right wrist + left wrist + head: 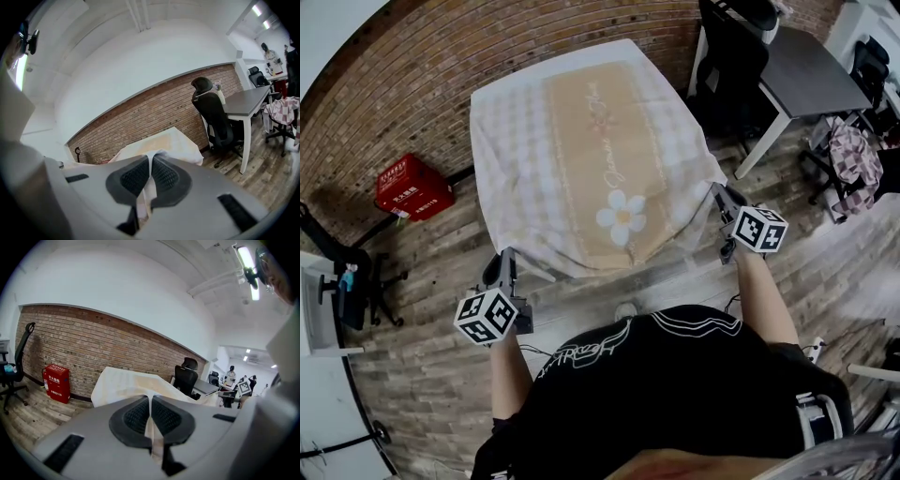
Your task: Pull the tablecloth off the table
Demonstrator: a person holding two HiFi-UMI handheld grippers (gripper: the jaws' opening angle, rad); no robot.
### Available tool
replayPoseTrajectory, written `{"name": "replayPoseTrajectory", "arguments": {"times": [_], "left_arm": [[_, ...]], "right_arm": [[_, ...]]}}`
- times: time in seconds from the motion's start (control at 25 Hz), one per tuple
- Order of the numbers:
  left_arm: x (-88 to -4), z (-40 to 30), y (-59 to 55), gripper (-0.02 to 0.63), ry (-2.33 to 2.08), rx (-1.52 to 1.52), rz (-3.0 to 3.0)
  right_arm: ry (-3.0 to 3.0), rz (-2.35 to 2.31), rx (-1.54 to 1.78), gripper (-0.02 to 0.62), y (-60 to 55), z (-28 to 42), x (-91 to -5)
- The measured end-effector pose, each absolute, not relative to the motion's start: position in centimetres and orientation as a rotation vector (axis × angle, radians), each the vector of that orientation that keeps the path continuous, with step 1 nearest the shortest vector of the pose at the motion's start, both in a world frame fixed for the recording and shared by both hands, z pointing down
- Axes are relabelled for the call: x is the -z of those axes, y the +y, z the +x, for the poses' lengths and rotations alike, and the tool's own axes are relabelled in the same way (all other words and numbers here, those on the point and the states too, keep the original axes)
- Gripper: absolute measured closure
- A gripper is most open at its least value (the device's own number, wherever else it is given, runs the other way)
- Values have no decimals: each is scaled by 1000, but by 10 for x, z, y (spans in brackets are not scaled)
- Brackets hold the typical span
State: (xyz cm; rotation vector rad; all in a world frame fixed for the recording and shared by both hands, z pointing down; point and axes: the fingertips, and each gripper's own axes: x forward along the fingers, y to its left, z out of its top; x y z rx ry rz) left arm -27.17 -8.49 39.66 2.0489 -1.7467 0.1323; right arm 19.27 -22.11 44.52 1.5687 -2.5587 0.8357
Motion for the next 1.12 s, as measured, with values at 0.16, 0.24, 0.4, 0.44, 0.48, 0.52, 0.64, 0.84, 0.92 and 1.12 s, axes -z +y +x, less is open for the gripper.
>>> {"name": "replayPoseTrajectory", "arguments": {"times": [0.16, 0.24, 0.4, 0.44, 0.48, 0.52, 0.64, 0.84, 0.92, 1.12], "left_arm": [[-389, -264, -75, 601, -1749, -152, 2050], [-385, -259, -68, 601, -1752, -150, 2050], [-383, -239, -51, 601, -1755, -152, 2061], [-383, -233, -47, 601, -1755, -153, 2063], [-383, -228, -43, 601, -1756, -152, 2064], [-383, -223, -39, 601, -1757, -150, 2063], [-385, -211, -28, 601, -1762, -144, 2056], [-387, -193, -4, 601, -1767, -139, 2045], [-388, -189, 5, 601, -1769, -134, 2041], [-388, -177, 26, 601, -1775, -115, 2026]], "right_arm": [[-2581, 1542, -847, 598, -213, 195, -435], [-2597, 1515, -823, 598, -207, 194, -429], [-2635, 1464, -767, 598, -189, 199, -422], [-2645, 1450, -758, 598, -185, 200, -421], [-2653, 1437, -752, 598, -180, 201, -421], [-2659, 1425, -749, 598, -176, 202, -420], [-2675, 1405, -751, 598, -166, 208, -420], [-2698, 1393, -755, 598, -147, 220, -419], [-2704, 1392, -754, 598, -140, 225, -419], [-2707, 1396, -769, 598, -125, 239, -419]]}}
